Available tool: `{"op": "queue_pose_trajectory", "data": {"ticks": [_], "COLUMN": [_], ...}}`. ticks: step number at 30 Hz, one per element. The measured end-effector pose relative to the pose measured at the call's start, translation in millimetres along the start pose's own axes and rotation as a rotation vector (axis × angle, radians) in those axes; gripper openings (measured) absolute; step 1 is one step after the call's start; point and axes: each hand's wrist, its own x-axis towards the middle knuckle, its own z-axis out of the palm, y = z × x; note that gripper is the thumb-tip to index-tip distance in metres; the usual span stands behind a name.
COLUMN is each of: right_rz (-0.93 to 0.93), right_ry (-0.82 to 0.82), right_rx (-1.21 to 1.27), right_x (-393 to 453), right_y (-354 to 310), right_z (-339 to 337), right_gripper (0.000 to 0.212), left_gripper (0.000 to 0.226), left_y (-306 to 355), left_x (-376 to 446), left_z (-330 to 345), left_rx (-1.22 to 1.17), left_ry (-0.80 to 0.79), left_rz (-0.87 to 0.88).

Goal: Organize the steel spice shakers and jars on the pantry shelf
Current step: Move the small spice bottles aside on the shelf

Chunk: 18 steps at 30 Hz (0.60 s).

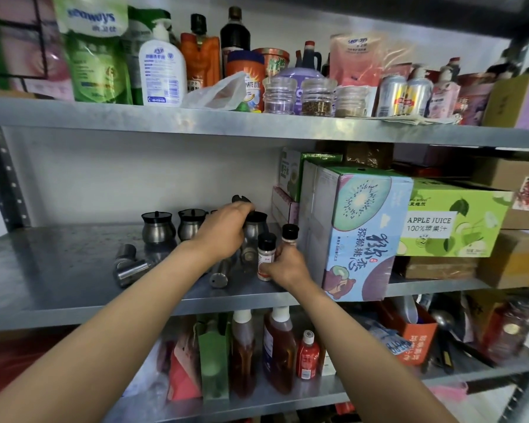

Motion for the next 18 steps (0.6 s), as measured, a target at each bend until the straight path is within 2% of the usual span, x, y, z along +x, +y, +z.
{"op": "queue_pose_trajectory", "data": {"ticks": [7, 12, 18], "right_rz": [0.037, 0.000, -0.202], "right_ry": [-0.010, -0.065, -0.062], "right_rx": [-0.008, 0.027, -0.197], "right_x": [1.3, 0.3, 5.5], "right_y": [3.8, -7.9, -32.1], "right_z": [2.5, -14.9, -45.9], "right_gripper": [0.033, 0.031, 0.040], "left_gripper": [0.060, 0.055, 0.055], "left_y": [-2.9, -9.0, -19.8], "left_x": [-14.4, -24.6, -34.1], "left_z": [8.1, 15.1, 18.7], "left_rx": [-0.028, 0.014, 0.013], "left_ry": [-0.026, -0.024, -0.066], "left_rz": [-0.094, -0.051, -0.077]}}
